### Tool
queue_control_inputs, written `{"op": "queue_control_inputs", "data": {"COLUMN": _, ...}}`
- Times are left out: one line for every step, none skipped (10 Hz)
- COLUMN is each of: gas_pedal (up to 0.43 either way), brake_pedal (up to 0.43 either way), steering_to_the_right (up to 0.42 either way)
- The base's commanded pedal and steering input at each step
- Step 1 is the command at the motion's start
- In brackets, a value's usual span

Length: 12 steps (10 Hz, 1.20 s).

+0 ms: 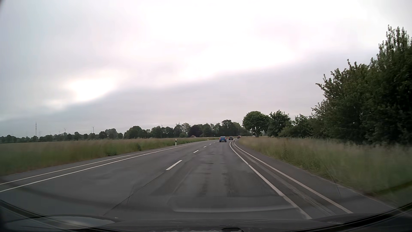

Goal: Follow the waypoints while adhering to traffic rules and regulations

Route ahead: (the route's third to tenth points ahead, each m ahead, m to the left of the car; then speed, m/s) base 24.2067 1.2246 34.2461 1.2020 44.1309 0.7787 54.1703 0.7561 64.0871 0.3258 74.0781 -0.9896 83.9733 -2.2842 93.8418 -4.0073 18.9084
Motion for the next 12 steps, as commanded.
{"op": "queue_control_inputs", "data": {"gas_pedal": 0.228, "brake_pedal": 0.000, "steering_to_the_right": 0.004}}
{"op": "queue_control_inputs", "data": {"gas_pedal": 0.228, "brake_pedal": 0.000, "steering_to_the_right": 0.005}}
{"op": "queue_control_inputs", "data": {"gas_pedal": 0.228, "brake_pedal": 0.000, "steering_to_the_right": 0.005}}
{"op": "queue_control_inputs", "data": {"gas_pedal": 0.228, "brake_pedal": 0.000, "steering_to_the_right": 0.005}}
{"op": "queue_control_inputs", "data": {"gas_pedal": 0.228, "brake_pedal": 0.000, "steering_to_the_right": 0.005}}
{"op": "queue_control_inputs", "data": {"gas_pedal": 0.228, "brake_pedal": 0.000, "steering_to_the_right": 0.005}}
{"op": "queue_control_inputs", "data": {"gas_pedal": 0.228, "brake_pedal": 0.000, "steering_to_the_right": 0.005}}
{"op": "queue_control_inputs", "data": {"gas_pedal": 0.228, "brake_pedal": 0.000, "steering_to_the_right": 0.005}}
{"op": "queue_control_inputs", "data": {"gas_pedal": 0.228, "brake_pedal": 0.000, "steering_to_the_right": 0.005}}
{"op": "queue_control_inputs", "data": {"gas_pedal": 0.228, "brake_pedal": 0.000, "steering_to_the_right": 0.005}}
{"op": "queue_control_inputs", "data": {"gas_pedal": 0.228, "brake_pedal": 0.000, "steering_to_the_right": 0.005}}
{"op": "queue_control_inputs", "data": {"gas_pedal": 0.228, "brake_pedal": 0.000, "steering_to_the_right": 0.005}}
